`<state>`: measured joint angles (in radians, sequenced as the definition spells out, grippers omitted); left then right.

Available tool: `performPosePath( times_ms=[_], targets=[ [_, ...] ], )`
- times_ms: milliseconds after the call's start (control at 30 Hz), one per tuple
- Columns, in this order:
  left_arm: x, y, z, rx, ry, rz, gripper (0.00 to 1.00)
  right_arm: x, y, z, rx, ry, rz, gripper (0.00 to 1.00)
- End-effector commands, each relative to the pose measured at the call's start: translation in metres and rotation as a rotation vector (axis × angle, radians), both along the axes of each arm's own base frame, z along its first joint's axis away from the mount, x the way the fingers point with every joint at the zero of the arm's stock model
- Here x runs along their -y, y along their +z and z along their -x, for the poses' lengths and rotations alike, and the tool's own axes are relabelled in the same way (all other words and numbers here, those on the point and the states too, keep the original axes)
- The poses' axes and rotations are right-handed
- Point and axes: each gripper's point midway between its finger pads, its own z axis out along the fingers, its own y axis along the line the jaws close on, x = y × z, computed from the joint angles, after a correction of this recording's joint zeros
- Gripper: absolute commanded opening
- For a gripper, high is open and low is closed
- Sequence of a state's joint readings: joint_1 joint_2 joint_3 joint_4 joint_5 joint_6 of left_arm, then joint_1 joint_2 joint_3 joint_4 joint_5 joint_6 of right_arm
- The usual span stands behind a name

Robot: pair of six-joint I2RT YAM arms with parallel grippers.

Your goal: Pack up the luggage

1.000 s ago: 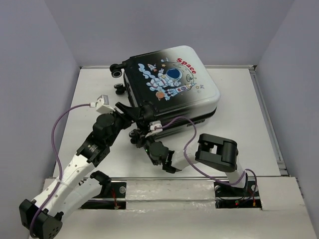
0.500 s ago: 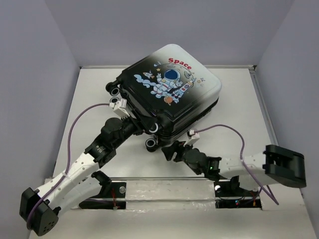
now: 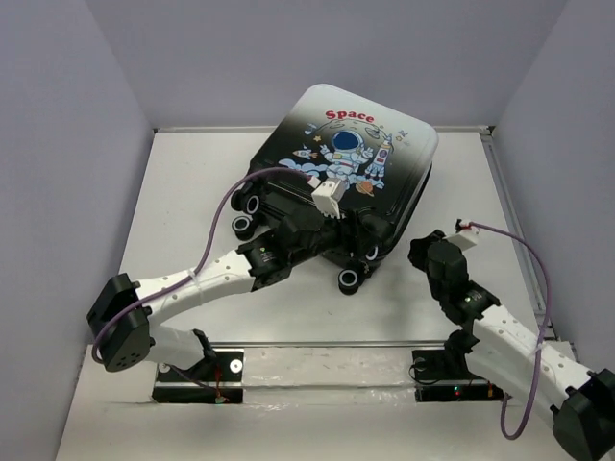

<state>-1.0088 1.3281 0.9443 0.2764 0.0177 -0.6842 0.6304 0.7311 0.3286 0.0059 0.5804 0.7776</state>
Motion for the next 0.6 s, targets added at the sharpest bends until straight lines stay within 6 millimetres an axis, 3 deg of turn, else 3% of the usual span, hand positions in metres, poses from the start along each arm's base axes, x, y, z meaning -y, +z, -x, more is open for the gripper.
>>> performPosePath(
  times_ms=[0, 33, 67, 133, 167, 267, 300, 333, 433, 533, 567],
  targets=[
    [-0.012, 0.072, 0.009, 0.268, -0.066, -0.053, 0.83, 0.039, 0.008, -0.014, -0.036, -0.022, 0.128, 0.31],
    [-0.035, 0.096, -0.004, 0.319, 0.052, -0.073, 0.9, 0.045, 0.007, -0.018, -0.052, -0.024, 0.14, 0.33],
    [-0.066, 0.101, -0.011, 0.366, 0.143, -0.153, 0.93, 0.045, 0.004, -0.02, -0.063, -0.01, 0.141, 0.38],
    [-0.104, 0.106, -0.017, 0.372, 0.251, -0.212, 0.94, 0.045, 0.004, -0.022, -0.068, -0.005, 0.144, 0.41],
    [-0.134, 0.091, -0.029, 0.343, 0.334, -0.272, 0.94, 0.046, 0.005, -0.024, -0.066, -0.008, 0.143, 0.44],
    [-0.199, 0.08, -0.032, 0.306, 0.475, -0.278, 0.94, 0.04, 0.006, -0.025, -0.066, 0.022, 0.134, 0.48],
    [-0.216, 0.068, -0.033, 0.281, 0.5, -0.303, 0.95, 0.038, 0.006, -0.025, -0.063, 0.03, 0.13, 0.52],
    [-0.247, 0.055, -0.043, 0.265, 0.583, -0.353, 0.96, 0.035, 0.007, -0.024, -0.059, 0.045, 0.122, 0.54],
    [-0.292, 0.01, -0.064, 0.175, 0.662, -0.546, 0.97, 0.028, 0.011, -0.023, -0.043, 0.079, 0.095, 0.57],
    [-0.299, -0.018, -0.08, 0.14, 0.624, -0.631, 0.97, 0.022, 0.014, -0.021, -0.028, 0.115, 0.074, 0.6],
    [-0.296, -0.019, -0.084, 0.148, 0.609, -0.637, 0.98, 0.02, 0.014, -0.02, -0.027, 0.125, 0.074, 0.61]
  ],
)
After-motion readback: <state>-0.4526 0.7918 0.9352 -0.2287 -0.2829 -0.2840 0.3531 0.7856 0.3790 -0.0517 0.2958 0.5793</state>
